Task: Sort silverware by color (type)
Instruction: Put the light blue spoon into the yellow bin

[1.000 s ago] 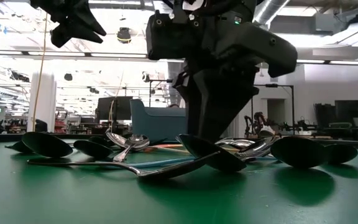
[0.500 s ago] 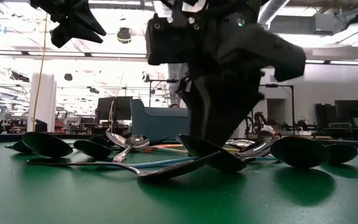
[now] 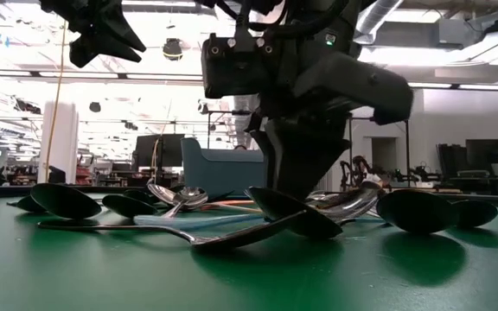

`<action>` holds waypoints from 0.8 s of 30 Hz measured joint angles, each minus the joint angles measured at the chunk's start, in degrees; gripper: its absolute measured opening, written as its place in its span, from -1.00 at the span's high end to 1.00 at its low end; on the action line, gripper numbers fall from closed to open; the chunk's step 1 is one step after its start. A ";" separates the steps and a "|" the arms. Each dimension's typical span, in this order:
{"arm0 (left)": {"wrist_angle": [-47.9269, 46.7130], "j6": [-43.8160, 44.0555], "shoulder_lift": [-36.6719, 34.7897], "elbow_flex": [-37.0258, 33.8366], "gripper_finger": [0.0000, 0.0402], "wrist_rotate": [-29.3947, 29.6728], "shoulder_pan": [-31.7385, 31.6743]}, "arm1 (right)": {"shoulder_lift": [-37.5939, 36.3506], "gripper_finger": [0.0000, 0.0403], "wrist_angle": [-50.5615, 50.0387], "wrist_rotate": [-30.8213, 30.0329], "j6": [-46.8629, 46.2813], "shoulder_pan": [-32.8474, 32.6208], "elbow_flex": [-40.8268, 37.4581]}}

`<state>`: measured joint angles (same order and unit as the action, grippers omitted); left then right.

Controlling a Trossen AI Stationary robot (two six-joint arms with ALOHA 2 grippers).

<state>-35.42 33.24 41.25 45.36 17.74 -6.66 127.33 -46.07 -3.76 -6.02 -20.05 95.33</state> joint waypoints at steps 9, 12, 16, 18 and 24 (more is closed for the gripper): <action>0.02 0.43 0.00 0.00 0.50 -0.02 0.00 | 0.21 0.92 -1.64 0.39 -4.37 -0.02 1.80; 0.07 0.34 0.00 0.00 0.50 -0.02 0.00 | 0.67 0.96 -4.93 1.32 -4.76 0.00 5.01; 0.13 0.02 -0.01 0.00 0.50 -0.04 -0.02 | 0.70 0.96 -9.36 2.11 -7.98 0.58 10.09; 0.13 0.00 -0.02 0.00 0.50 -0.11 -0.02 | 0.63 0.96 -12.57 1.99 -10.39 1.33 13.21; 0.13 0.00 -0.08 0.00 0.50 -7.62 -0.02 | 0.58 0.96 -13.10 0.94 -20.21 3.17 20.92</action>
<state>-35.29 33.25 41.18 45.36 10.12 -6.68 127.90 -59.17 -2.82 -26.23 -16.89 116.25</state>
